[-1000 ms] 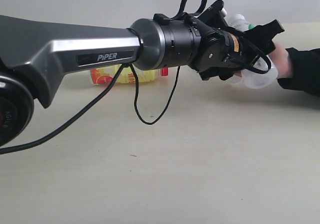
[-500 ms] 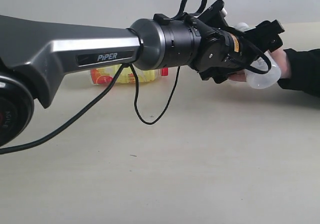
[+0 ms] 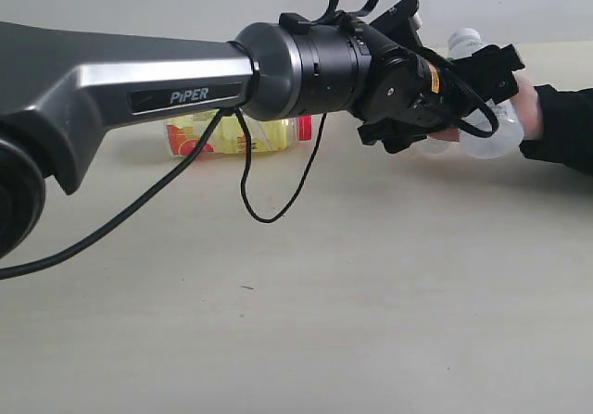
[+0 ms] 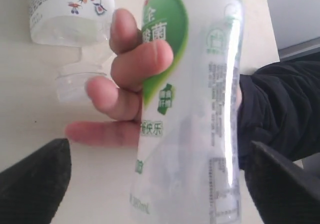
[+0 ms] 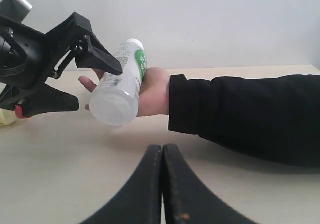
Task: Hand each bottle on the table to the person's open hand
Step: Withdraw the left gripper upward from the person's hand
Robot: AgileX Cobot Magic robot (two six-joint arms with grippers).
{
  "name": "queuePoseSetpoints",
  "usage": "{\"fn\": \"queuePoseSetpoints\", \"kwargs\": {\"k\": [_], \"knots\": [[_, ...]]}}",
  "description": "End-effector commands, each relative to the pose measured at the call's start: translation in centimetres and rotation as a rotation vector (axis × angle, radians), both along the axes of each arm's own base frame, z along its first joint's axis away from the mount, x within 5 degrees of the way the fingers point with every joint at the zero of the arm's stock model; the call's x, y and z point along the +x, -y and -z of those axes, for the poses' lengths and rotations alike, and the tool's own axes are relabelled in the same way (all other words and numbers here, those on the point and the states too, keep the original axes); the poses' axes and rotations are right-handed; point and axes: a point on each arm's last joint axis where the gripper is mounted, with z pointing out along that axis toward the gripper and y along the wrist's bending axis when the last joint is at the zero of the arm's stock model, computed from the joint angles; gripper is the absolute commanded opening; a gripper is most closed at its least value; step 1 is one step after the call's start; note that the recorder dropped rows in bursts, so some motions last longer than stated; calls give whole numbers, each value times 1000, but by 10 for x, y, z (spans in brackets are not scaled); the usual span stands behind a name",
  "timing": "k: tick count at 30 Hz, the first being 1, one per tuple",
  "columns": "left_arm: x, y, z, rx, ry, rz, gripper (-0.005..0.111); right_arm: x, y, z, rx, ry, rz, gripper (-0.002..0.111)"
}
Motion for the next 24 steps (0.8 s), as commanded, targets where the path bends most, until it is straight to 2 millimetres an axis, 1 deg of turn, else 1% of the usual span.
{"fn": "queuePoseSetpoints", "kwargs": {"k": [1,11,15,20,24], "knots": [[-5,-3,-28,18,59,45,90,0,1,1,-5,6,7,0],[-23,-8,-77,55,175,144,90,0,1,1,-5,6,7,0],[-28,-13,-91,89,208,177,90,0,1,1,-5,6,7,0],[-33,-20,-102,155,236,223,90,0,1,1,-5,6,7,0],[-35,-24,-104,219,259,270,90,0,1,1,-5,6,7,0]]}}
